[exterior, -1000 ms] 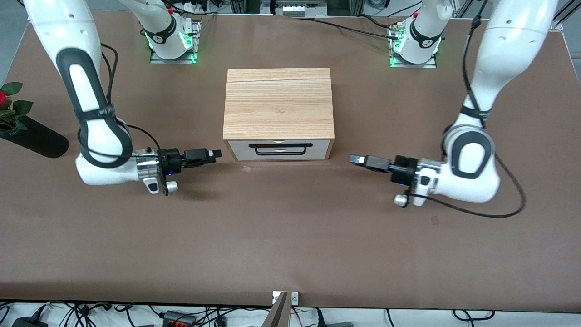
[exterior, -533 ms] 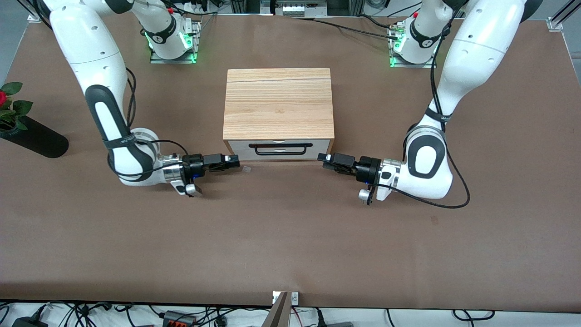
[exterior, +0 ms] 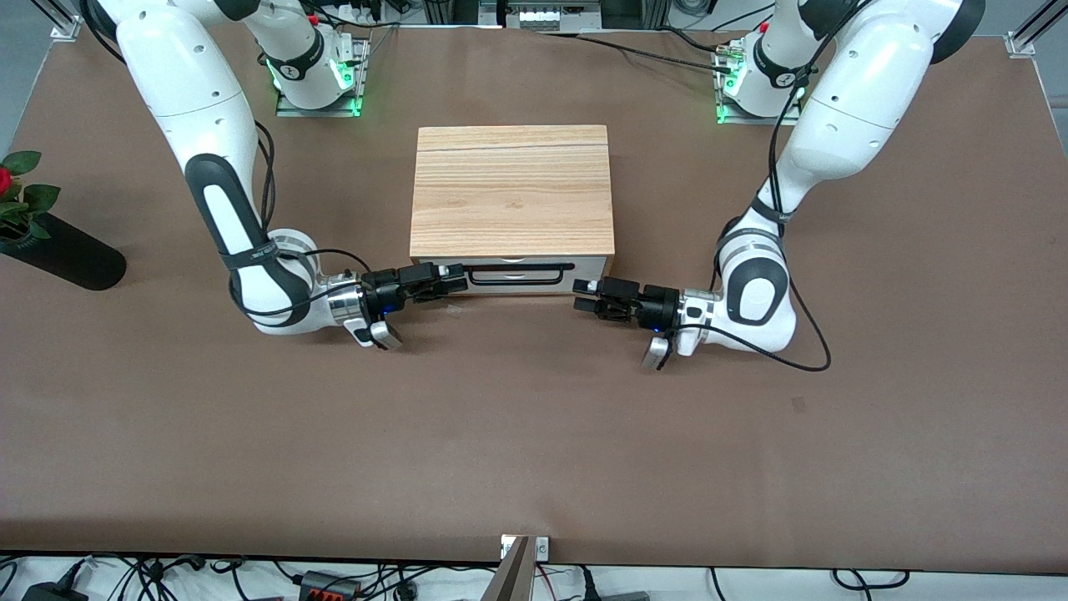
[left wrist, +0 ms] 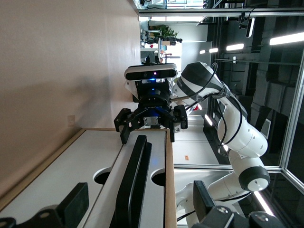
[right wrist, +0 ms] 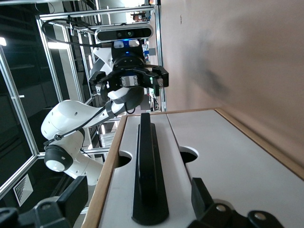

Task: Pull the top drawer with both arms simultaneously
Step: 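Close both grippers on the ends of the black bar handle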

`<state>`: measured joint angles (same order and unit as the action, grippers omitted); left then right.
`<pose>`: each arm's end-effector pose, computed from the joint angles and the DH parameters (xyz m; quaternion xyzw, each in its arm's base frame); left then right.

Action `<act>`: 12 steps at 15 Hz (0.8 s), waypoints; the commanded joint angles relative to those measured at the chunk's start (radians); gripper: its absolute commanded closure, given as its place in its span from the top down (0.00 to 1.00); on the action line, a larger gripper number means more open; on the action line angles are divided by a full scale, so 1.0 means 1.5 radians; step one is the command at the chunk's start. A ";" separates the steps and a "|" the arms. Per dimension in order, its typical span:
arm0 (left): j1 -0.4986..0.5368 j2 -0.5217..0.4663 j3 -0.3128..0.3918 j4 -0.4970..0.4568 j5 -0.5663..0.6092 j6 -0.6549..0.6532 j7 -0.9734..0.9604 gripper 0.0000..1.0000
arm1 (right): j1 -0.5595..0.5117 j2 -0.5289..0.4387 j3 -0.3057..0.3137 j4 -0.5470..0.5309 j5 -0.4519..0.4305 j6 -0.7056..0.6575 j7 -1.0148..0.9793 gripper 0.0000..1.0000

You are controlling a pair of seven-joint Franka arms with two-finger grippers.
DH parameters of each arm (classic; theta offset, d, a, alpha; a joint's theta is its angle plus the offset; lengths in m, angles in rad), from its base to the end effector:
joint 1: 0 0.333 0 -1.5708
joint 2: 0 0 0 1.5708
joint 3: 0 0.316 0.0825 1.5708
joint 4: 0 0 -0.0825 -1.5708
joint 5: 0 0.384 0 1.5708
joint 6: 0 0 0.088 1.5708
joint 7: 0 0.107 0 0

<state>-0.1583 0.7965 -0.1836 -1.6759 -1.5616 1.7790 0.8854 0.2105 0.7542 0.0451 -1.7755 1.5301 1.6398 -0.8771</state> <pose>0.5971 -0.2888 0.1779 0.7182 -0.0547 -0.0613 0.6910 0.5723 0.2512 0.1631 -0.7220 -0.0568 0.1088 0.6810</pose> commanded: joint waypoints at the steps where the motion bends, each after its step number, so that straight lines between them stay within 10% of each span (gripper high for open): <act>1: 0.004 -0.009 -0.029 -0.047 -0.057 -0.006 0.046 0.90 | 0.005 -0.012 0.001 -0.012 0.015 0.007 -0.033 0.73; 6: 0.008 -0.009 -0.040 -0.076 -0.074 -0.015 0.067 0.65 | 0.006 -0.006 0.001 -0.013 0.032 0.016 -0.105 0.34; 12: 0.007 -0.008 -0.040 -0.080 -0.075 -0.024 0.067 0.42 | 0.004 -0.006 0.000 -0.012 0.033 0.016 -0.107 0.13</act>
<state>-0.1553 0.7975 -0.2341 -1.7742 -1.6498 1.7655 0.9598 0.2163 0.7559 0.0438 -1.7788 1.5551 1.6663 -1.0091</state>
